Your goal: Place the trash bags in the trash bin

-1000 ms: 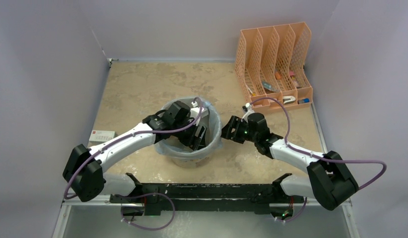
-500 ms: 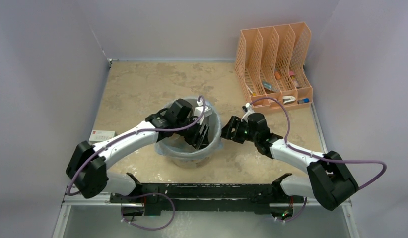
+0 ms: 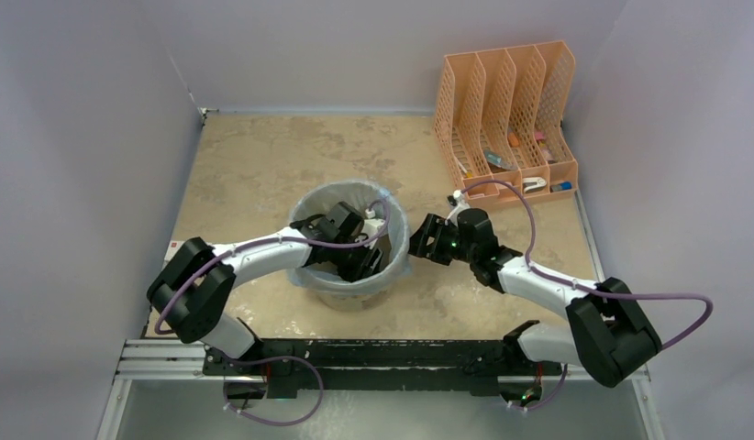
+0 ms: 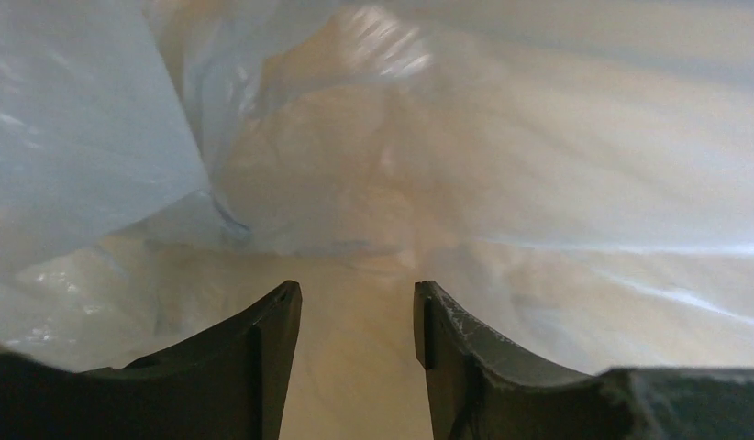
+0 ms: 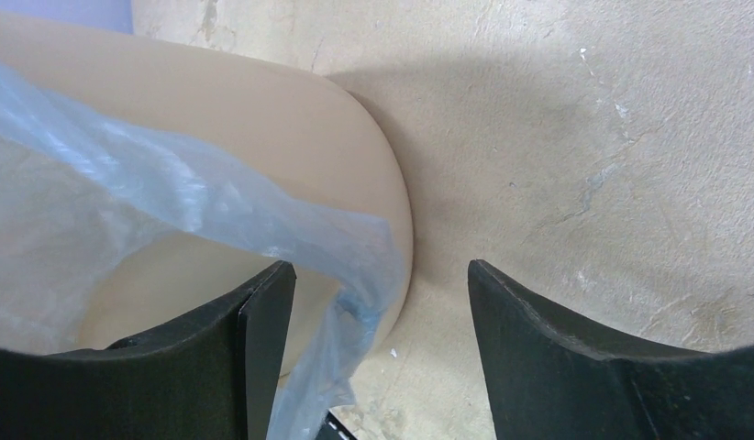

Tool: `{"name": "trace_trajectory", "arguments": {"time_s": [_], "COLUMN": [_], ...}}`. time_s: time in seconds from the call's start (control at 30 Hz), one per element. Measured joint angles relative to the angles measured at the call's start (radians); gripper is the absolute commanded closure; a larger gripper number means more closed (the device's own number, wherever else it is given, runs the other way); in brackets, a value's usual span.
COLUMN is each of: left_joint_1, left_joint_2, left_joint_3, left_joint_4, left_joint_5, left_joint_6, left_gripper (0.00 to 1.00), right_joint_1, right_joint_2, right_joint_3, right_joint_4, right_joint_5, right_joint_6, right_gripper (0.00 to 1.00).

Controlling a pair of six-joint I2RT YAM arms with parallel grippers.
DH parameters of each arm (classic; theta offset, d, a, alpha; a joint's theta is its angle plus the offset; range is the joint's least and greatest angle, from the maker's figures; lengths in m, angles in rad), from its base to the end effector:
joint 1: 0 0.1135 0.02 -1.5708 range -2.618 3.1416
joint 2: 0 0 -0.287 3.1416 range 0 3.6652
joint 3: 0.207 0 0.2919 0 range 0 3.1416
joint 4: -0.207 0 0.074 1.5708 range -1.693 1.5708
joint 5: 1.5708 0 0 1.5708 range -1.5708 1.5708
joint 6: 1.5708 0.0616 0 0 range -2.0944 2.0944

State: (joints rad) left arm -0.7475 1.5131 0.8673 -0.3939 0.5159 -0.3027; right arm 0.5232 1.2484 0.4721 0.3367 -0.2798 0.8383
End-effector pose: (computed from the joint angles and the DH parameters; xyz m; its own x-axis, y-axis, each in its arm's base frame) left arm 0.2231 -0.2482 0.1660 -0.8345 0.4200 -0.3567 0.5509 0.6215 -0.5570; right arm 0.2474 0.1624 0.1717 -0.7645 0.3840 -0.5178 -0.1918 0.6313 0.7514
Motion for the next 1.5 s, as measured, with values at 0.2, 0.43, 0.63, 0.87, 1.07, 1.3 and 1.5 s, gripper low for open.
{"name": "trace_trajectory", "arguments": {"time_s": [0.2,0.43,0.63,0.87,1.07,1.3,1.5], "left_joint_1": [0.000,0.000,0.000,0.000,0.000,0.000,0.000], "left_joint_2": [-0.011,-0.108,-0.154,-0.224,-0.252,-0.222,-0.148], "left_joint_3": [-0.072,-0.013,0.029,0.030,0.085,0.096,0.048], "left_joint_4": [0.034,0.003,-0.014,-0.043,-0.076,-0.075,-0.040], "left_joint_5": [-0.014,-0.019,-0.025,-0.053,-0.066,-0.029,0.011], "left_joint_6": [-0.010,-0.008,-0.008,-0.010,-0.008,0.011,0.010], "left_gripper": [0.48,0.45,0.38,0.33,0.35,0.42,0.51], "right_joint_1": [0.000,0.000,0.000,0.000,0.000,0.000,0.000], "right_joint_2": [-0.011,-0.098,-0.111,-0.090,-0.077,-0.077,-0.067], "right_joint_3": [0.002,0.002,0.002,0.005,0.005,0.005,0.005], "right_joint_4": [-0.014,-0.045,-0.064,-0.061,-0.052,-0.045,-0.037], "right_joint_5": [0.005,0.034,0.054,0.053,0.052,0.045,0.025], "right_joint_6": [0.001,0.011,0.013,0.013,0.013,0.013,0.013], "right_gripper": [0.24,0.22,0.21,0.25,0.26,0.31,0.31]}}
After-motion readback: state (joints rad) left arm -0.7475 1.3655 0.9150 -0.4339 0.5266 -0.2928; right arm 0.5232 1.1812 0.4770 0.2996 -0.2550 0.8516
